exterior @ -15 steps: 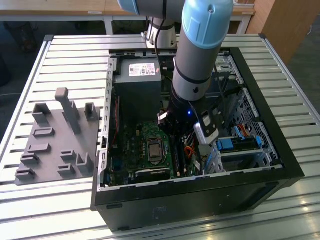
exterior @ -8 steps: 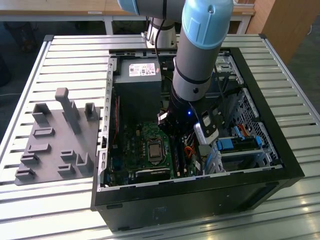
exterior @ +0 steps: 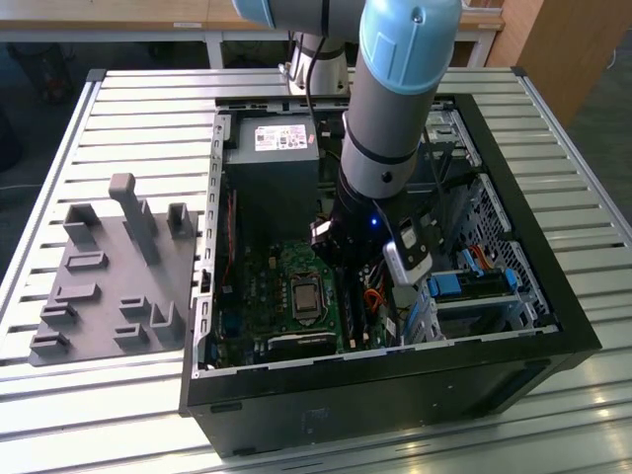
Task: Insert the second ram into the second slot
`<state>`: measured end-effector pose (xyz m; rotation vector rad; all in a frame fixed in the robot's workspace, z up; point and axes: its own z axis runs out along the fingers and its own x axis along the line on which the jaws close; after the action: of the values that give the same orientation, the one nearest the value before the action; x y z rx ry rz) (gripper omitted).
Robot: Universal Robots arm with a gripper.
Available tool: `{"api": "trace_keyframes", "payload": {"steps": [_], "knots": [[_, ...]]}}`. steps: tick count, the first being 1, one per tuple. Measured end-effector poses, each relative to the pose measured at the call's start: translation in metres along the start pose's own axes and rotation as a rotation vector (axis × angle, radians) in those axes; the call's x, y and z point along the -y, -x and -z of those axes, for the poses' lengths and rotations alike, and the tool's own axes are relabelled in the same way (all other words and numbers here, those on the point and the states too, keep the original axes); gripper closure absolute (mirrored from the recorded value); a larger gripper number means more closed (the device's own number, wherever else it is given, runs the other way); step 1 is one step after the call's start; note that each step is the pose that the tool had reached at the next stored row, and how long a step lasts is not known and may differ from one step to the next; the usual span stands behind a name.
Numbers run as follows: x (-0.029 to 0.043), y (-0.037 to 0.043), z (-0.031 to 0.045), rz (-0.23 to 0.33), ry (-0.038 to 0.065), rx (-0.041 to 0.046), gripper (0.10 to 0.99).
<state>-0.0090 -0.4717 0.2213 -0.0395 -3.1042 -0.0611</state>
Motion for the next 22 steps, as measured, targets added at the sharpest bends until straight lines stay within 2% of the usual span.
{"api": "trace_keyframes", "payload": {"steps": [7,10,11,22], "knots": [[-0.0003,-0.0003,0.0078,0.0,0.0,0.0,0.902],[-0.0004,-0.0003,0.0079,0.0,0.0,0.0001,0.914],[-0.0003,-0.0003,0.0081,0.0,0.0,0.0,0.98],[-0.0002,0.0003,0.0027,0.0,-0.001,0.0024,0.984]]}}
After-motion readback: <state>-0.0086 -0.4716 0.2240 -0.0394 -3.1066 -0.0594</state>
